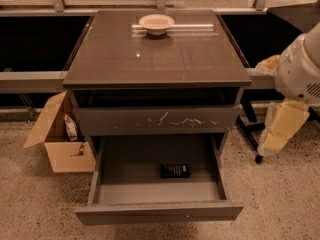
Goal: Pick rxbar chocolate from middle drawer and place on counter
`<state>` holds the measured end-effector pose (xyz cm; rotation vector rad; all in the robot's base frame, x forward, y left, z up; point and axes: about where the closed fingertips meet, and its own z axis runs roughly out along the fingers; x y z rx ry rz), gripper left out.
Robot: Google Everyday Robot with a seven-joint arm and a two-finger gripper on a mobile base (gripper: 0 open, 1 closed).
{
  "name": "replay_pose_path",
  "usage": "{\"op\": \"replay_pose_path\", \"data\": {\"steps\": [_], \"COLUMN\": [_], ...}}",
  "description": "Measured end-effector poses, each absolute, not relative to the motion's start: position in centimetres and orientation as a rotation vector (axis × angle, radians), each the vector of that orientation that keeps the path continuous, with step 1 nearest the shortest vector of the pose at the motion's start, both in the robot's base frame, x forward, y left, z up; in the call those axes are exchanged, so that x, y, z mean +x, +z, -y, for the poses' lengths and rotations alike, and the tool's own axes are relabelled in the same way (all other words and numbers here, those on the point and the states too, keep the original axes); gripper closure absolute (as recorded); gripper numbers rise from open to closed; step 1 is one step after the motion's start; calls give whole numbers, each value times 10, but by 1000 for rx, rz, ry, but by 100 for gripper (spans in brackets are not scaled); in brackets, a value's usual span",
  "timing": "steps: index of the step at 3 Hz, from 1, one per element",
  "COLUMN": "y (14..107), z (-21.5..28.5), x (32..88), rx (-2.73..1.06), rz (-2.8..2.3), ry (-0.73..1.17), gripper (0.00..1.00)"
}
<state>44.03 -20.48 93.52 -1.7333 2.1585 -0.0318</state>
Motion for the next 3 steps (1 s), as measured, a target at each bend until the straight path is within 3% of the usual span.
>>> {"op": "replay_pose_path", "data": {"steps": [2, 3], "y": [871, 870], "z": [185, 185], "x": [447, 446], "rx": [-1704, -1704], "rz": [-1968, -1968], "ry": [257, 258], "gripper": [0, 0]}}
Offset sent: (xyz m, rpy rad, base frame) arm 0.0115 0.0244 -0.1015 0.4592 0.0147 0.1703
